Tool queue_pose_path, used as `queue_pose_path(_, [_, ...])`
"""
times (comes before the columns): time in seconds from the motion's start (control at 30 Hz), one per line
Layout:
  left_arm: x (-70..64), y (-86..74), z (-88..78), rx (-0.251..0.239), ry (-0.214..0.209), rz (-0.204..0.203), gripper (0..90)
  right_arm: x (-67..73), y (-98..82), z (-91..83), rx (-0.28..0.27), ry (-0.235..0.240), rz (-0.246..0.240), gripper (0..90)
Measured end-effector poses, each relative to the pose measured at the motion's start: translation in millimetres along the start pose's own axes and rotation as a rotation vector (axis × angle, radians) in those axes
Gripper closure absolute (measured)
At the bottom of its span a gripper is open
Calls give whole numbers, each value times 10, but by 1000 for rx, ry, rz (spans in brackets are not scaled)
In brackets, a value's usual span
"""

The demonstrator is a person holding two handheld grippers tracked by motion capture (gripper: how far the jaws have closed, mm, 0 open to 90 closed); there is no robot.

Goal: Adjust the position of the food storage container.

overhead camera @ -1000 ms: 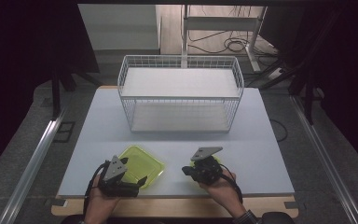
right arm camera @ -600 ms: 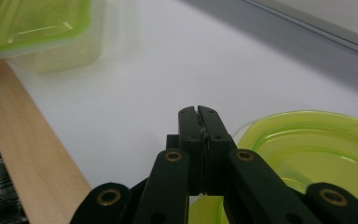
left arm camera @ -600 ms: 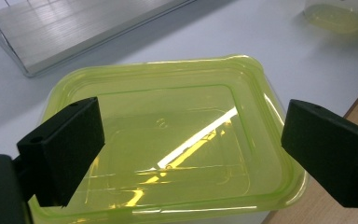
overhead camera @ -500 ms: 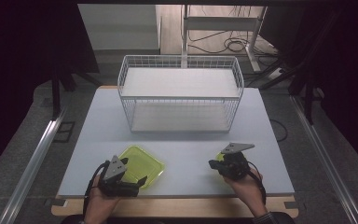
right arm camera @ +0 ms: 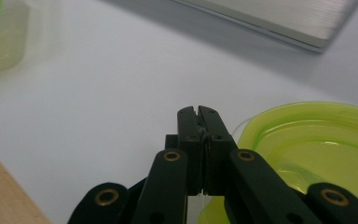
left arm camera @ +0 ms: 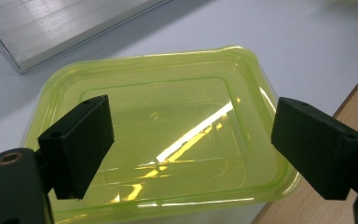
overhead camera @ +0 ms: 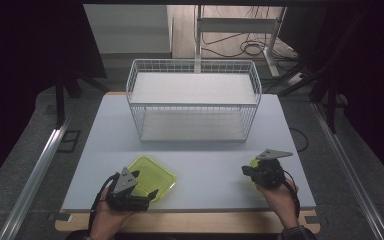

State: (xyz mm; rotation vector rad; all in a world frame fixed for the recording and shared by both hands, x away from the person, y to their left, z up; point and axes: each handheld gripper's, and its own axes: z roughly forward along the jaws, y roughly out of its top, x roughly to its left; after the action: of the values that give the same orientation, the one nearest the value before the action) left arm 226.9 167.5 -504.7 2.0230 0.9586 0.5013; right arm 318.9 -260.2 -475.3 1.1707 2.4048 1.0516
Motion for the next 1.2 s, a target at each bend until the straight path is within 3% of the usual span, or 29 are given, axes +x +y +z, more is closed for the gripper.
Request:
queue_pose_path(0.1, [20, -10, 10, 17, -1, -6, 153, -97, -28, -35, -7, -22, 28, 878])
queue_pose_path(0.27, [73, -19, 0, 34, -4, -24, 213, -62, -23, -45, -16, -22, 18, 870])
queue_pose_path(0.43, [256, -44, -66, 25, -6, -92, 338, 10, -9, -39, -21, -17, -6, 866])
queue_pose_path(0.47, [344, -57, -105, 18, 11, -118, 432, 44, -8, -32, -21, -11, -15, 865])
queue_pose_path(0.53, [396, -66, -131, 14, 16, -125, 555, 83, -7, -20, -20, -3, -22, 866])
queue_pose_path(0.6, [549, -97, -201, -4, 41, -159, 663, 119, -7, -3, -18, 4, -34, 870])
queue_pose_path(0.73, [734, -167, -238, 13, 107, -185, 819, 180, -11, 31, -13, 25, -49, 871])
queue_pose_path(0.93, [982, -260, -198, 48, 180, -237, 874, 254, -30, 50, -12, 58, -47, 868])
queue_pose_path(1.07, [1071, -297, -92, 82, 160, -259, 879, 310, -58, 72, -9, 75, -51, 860])
queue_pose_path(1.2, [1078, -299, -22, 113, 133, -257, 879, 369, -87, 72, -3, 87, -60, 861])
